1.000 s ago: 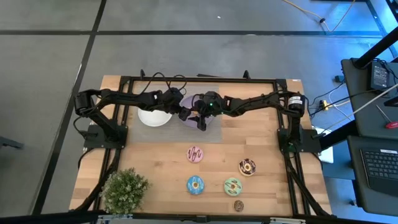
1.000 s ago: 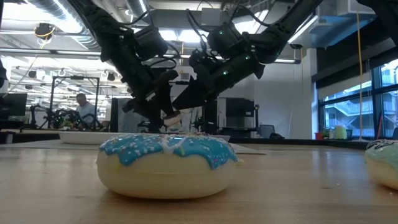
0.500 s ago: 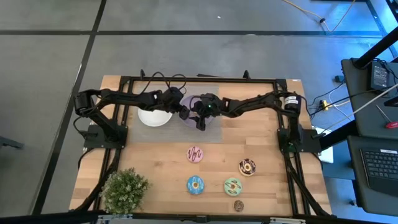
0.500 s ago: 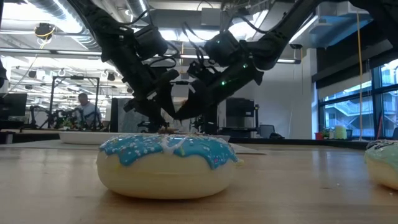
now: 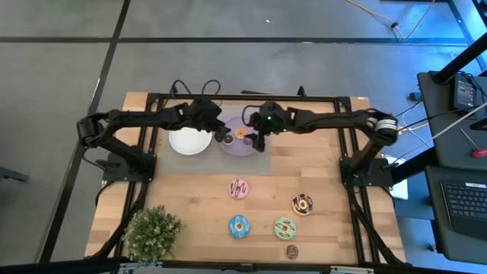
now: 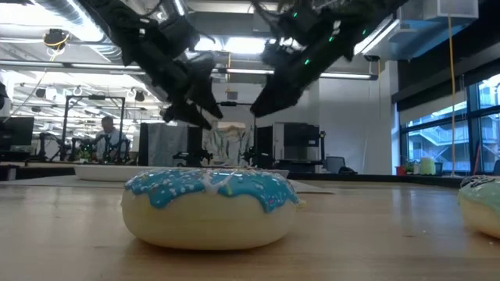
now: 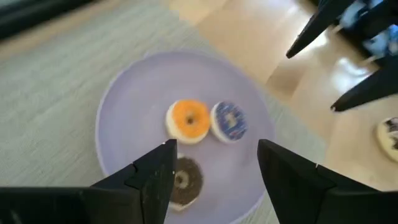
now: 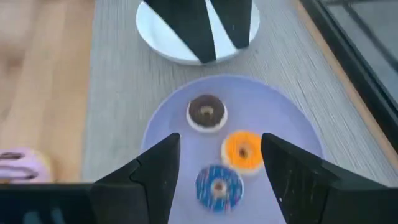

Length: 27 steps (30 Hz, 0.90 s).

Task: Pick & Place donuts
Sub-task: Put the large pink donut on the white plate

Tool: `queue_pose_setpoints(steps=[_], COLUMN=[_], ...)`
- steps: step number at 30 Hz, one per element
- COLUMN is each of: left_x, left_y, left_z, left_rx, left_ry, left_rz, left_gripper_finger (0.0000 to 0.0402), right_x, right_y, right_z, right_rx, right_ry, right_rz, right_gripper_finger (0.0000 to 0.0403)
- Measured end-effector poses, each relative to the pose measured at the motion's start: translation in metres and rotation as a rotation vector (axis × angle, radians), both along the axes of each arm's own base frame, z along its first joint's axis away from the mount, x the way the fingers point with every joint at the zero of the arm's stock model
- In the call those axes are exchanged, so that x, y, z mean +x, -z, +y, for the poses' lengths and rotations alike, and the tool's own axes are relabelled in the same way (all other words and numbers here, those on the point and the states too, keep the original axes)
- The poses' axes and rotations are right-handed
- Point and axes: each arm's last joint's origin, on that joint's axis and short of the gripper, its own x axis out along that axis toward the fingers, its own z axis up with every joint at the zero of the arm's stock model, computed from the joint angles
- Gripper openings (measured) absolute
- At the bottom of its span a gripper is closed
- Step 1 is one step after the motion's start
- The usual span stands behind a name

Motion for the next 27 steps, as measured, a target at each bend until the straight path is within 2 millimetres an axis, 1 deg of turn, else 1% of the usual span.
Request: queue_pose_setpoints(steps=[3, 8, 12, 14, 17, 22, 24, 27], left_x=[0.000, 0.004, 0.008, 0.012, 0.015, 0.016, 0.017, 0.018], left_y=[-0.007, -0.008, -0.009, -0.009, -0.006, -0.001, 0.000, 0.000], left_z=[-0.006, -0.018, -0.031, -0.041, -0.058, -0.083, -0.091, -0.103], left_rx=[0.007, -0.008, -0.082, -0.068, -0.008, 0.041, 0.030, 0.008], left_ry=[0.019, 0.092, 0.231, 0.299, 0.380, 0.391, 0.378, 0.365], left_rz=[-0.032, -0.038, -0.070, -0.069, -0.020, 0.071, 0.085, 0.088], left_gripper_finger=[0.0220, 0.0221, 0.0216, 0.0213, 0.0209, 0.0208, 0.0209, 0.0209], right_x=[-0.020, -0.050, -0.065, -0.069, -0.072, -0.075, -0.081, -0.096], right_y=[-0.010, -0.013, -0.014, -0.015, -0.017, -0.023, -0.020, -0.013], right_z=[0.006, 0.015, 0.017, 0.017, 0.019, 0.036, 0.045, 0.058], right_rx=[0.048, 0.155, 0.160, 0.137, 0.117, 0.054, 0.052, 0.049], right_ry=[0.015, 0.092, 0.180, 0.224, 0.281, 0.266, 0.248, 0.218], right_rz=[0.105, 0.324, 0.429, 0.453, 0.458, 0.396, 0.347, 0.274], right_gripper_finger=[0.0226, 0.0226, 0.0226, 0.0226, 0.0226, 0.0226, 0.0226, 0.0226])
